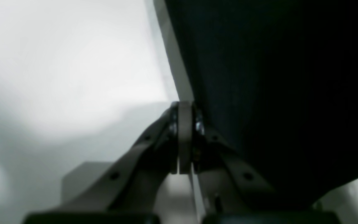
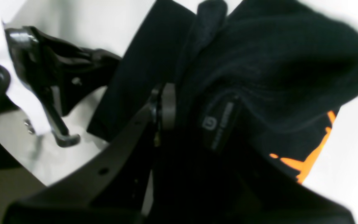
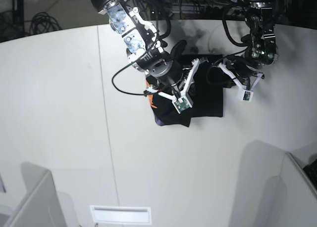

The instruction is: Fold the T-shirt properly

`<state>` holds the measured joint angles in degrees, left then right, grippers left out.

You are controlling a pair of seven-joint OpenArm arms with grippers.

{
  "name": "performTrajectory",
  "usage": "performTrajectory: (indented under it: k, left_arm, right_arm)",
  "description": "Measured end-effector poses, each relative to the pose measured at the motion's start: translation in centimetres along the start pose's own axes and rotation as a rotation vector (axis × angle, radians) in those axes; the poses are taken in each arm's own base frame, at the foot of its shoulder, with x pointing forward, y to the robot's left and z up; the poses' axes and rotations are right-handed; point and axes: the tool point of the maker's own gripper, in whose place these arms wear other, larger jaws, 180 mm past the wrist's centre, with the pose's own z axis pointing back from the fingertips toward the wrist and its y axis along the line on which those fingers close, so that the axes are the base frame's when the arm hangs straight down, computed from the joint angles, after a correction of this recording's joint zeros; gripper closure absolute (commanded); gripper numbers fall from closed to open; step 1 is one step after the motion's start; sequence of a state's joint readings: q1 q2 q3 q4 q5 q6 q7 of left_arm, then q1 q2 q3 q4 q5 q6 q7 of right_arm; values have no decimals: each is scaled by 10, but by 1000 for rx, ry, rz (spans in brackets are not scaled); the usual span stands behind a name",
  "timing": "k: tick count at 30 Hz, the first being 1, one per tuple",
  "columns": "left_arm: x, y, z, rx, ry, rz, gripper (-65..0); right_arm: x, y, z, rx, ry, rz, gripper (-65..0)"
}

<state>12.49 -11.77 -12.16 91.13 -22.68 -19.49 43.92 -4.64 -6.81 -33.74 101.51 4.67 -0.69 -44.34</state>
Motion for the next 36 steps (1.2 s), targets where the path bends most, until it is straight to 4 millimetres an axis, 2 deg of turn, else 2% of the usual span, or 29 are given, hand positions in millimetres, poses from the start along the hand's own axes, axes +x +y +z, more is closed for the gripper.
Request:
performTrajectory:
  k: [6,11,13,16,19,21,24,26,28,31,33,36]
  left_arm:
    - [0,0,0,-1,-2,2,0]
    - [1,0,0,-1,-4,2,0]
    - [0,0,0,-1,-3,1,0]
    - [-1,0,0,0,-4,1,0]
    - [-4,0,3,3,-6,3,0]
    - [-8,12,10,29,-6,31,0]
    - [-14,40,29,103,11,29,0]
    - [-19,52,41,116,11,8,0]
    - [-22,67,56,144,6,4,0]
    - [-26,97,82,209,-14,13,0]
    - [-33,116,98,268,-14,39,0]
    - [-38,131,114,309,-21,53,0]
  right_arm:
    - [7,3,0,6,-21,13,0]
    - [13,35,-2,112,-27,28,0]
    - [9,34,-7,103,-11,19,0]
    - [6,21,-15,48,15,-13,0]
    - [11,18,-18,42,7,-4,0]
    - [11,18,-19,40,8,-3,0]
    - [3,16,-23,37,35,-2,0]
    - [0,22,-24,70,46,-33,0]
    - [-3,27,-26,98,62,-59,0]
    - [-11,24,-31,93,90,-62,0]
    - [-9,21,-34,88,92,-58,0]
    - [-2,19,-34,82,75,-50,0]
